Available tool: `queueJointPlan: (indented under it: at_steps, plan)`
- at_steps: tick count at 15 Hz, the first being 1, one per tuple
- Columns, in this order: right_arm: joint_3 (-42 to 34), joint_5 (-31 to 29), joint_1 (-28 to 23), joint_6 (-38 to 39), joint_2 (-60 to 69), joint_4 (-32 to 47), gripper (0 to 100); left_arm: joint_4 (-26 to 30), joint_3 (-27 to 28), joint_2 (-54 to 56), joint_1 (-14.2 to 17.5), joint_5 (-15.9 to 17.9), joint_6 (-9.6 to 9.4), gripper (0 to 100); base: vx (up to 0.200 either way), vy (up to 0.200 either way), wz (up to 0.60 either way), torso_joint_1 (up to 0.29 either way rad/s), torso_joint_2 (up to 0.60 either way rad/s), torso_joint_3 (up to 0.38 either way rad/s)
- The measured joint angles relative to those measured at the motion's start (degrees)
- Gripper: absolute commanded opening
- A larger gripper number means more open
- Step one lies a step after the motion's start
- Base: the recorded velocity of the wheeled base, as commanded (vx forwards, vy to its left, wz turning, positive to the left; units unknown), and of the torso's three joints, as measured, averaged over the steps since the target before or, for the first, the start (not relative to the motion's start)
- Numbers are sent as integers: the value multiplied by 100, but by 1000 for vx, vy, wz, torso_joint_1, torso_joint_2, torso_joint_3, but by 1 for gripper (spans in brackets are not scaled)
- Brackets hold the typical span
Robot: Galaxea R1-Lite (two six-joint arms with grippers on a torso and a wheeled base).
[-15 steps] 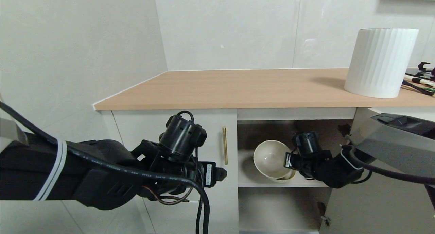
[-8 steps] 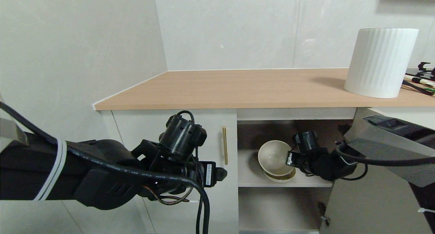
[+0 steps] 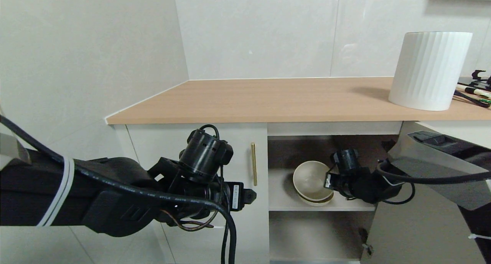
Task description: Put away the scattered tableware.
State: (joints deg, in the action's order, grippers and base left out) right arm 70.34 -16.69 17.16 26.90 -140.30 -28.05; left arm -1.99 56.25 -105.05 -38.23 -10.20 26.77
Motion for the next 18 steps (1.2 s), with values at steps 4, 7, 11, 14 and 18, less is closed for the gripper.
queueJointPlan:
  at_steps: [4, 7, 11, 14, 18]
  plan:
    - [6, 0, -5, 0, -18, -2, 0, -1, -7, 0, 0, -2, 2, 100, 0, 0, 0, 0, 0, 0]
    - [6, 0, -5, 0, -20, -6, 100, -1, -7, 0, 9, 2, 2, 100, 0, 0, 0, 0, 0, 0]
    - [-6, 7, -5, -2, -9, -6, 100, -1, -10, 9, 20, 2, 5, 100, 0, 0, 0, 0, 0, 0]
    - [-88, 18, -2, 9, 94, 85, 100, 2, -10, 118, 116, 16, 5, 100, 0, 0, 0, 0, 0, 0]
    - [-669, 224, 52, 20, 1164, 963, 100, 313, -88, 1020, 583, 534, -30, 100, 0, 0, 0, 0, 0, 0]
